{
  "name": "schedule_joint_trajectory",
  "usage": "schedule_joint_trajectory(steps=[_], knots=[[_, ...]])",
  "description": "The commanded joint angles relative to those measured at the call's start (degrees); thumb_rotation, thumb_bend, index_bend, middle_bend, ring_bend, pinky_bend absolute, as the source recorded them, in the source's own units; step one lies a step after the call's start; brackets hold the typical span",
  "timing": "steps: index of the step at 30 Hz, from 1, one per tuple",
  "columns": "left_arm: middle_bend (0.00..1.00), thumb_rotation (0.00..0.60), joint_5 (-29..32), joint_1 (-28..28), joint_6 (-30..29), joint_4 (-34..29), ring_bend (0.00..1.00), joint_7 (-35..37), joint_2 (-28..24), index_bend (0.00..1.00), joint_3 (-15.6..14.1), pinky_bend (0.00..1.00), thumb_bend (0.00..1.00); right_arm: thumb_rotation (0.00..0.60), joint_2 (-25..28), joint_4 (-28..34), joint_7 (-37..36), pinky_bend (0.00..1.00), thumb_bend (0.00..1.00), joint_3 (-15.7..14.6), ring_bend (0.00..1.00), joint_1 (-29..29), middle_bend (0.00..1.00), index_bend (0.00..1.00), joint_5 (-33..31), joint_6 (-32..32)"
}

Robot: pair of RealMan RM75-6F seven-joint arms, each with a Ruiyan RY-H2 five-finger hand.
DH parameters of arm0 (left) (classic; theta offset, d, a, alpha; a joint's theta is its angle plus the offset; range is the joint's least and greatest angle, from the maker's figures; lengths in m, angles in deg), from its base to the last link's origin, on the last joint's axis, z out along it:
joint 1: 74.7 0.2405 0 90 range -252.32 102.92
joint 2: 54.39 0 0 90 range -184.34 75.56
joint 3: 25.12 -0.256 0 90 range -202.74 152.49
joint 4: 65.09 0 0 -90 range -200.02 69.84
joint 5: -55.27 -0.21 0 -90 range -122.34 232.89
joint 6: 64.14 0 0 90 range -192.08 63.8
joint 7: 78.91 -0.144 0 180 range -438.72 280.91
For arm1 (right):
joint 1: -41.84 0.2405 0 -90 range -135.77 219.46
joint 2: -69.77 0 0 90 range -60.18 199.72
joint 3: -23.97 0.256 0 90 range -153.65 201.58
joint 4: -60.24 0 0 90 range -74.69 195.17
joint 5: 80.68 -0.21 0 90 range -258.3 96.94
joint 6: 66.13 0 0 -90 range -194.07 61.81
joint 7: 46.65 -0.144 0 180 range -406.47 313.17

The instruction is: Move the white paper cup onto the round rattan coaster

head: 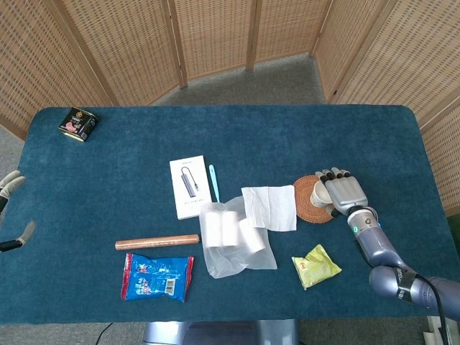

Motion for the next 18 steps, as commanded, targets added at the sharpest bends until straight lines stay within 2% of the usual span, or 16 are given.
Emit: schedule_joint_trajectory(steps=[1,5,18], knots=[[0.0,0.6,-0.14,-0.08,0.1,-0.04,0.0,-0.04,-0.03,0.0,-0.05,0.0,0.48,0.6,0.27,0.29,-0.08,0.04,0.37,-0.13,0.0,-0.08,0.0,0.0,0.12,0.08],[0.0,0.6,-0.18,-0.07,0.04,-0.13,0.0,-0.05,-0.12,0.0,-0.05,0.0,0.48,0.6,0.89,0.76,0.39,0.0,0.38,-0.54,0.0,-0.1,0.0,0.0,-0.18,0.34],[0.0,0.6,-0.59,-0.16,-0.15,-0.51,0.0,-0.23,-0.42,0.0,-0.06,0.0,0.48,0.6,3.35,1.4,1.33,0.0,0.43,-1.74,0.0,-1.08,0.0,0.0,-1.98,2.03]])
